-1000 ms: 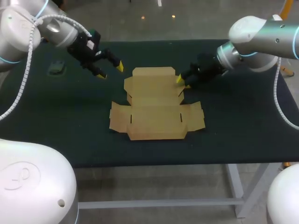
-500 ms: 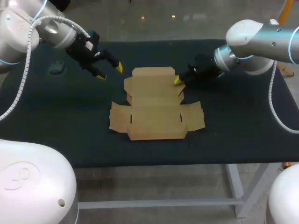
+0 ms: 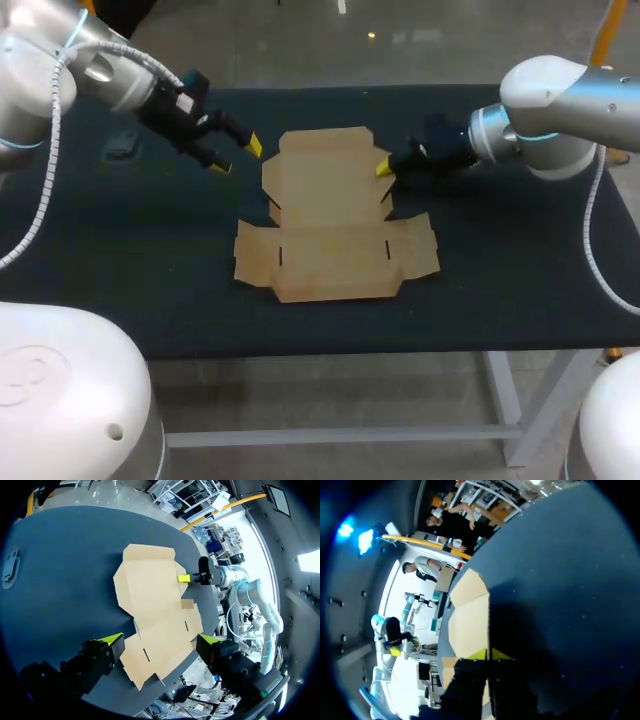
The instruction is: Assemble the packaging by folding the flat box into shape, placing the metal phone stand inside, and closing the box properly
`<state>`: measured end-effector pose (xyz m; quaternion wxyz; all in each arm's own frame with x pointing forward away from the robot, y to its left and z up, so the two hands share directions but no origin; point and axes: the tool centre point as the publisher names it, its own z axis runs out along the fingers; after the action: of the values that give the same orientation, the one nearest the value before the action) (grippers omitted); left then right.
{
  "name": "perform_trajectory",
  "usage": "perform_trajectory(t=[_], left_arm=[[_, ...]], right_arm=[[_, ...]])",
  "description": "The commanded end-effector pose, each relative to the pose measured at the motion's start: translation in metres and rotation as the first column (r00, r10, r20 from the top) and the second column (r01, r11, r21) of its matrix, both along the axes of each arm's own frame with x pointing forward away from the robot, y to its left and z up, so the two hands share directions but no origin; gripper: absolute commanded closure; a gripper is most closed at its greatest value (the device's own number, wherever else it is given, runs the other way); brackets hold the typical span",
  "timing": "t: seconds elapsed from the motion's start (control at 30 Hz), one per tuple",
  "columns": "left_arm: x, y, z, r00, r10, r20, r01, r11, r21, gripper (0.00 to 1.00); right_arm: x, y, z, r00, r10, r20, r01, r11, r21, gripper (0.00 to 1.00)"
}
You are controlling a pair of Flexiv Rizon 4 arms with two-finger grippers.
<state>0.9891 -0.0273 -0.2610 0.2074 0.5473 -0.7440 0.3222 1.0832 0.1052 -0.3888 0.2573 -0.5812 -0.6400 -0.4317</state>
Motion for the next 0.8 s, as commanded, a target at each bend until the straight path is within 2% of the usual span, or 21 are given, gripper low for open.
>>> perform_trajectory(t=[0.03, 0.13, 0.3, 0.8], left_arm=[[0.004, 0.001, -0.004, 1.0, -0.016, 0.015, 0.017, 0.999, -0.036, 0.0], [0.007, -0.001, -0.005, 0.998, -0.038, 0.047, 0.041, 0.998, -0.055, 0.0], [0.007, -0.001, -0.005, 0.998, -0.038, 0.047, 0.041, 0.998, -0.055, 0.0], [0.007, -0.001, -0.005, 0.998, -0.038, 0.047, 0.041, 0.998, -0.055, 0.0]], right_arm=[[-0.01, -0.003, 0.011, 0.999, -0.025, 0.038, 0.024, 0.999, 0.024, 1.0], [-0.011, -0.004, 0.018, 0.998, -0.028, 0.059, 0.026, 0.999, 0.047, 1.0], [-0.015, -0.007, 0.031, 0.996, -0.046, 0.082, 0.034, 0.991, 0.132, 1.0], [-0.015, -0.007, 0.031, 0.996, -0.046, 0.082, 0.034, 0.991, 0.132, 1.0]])
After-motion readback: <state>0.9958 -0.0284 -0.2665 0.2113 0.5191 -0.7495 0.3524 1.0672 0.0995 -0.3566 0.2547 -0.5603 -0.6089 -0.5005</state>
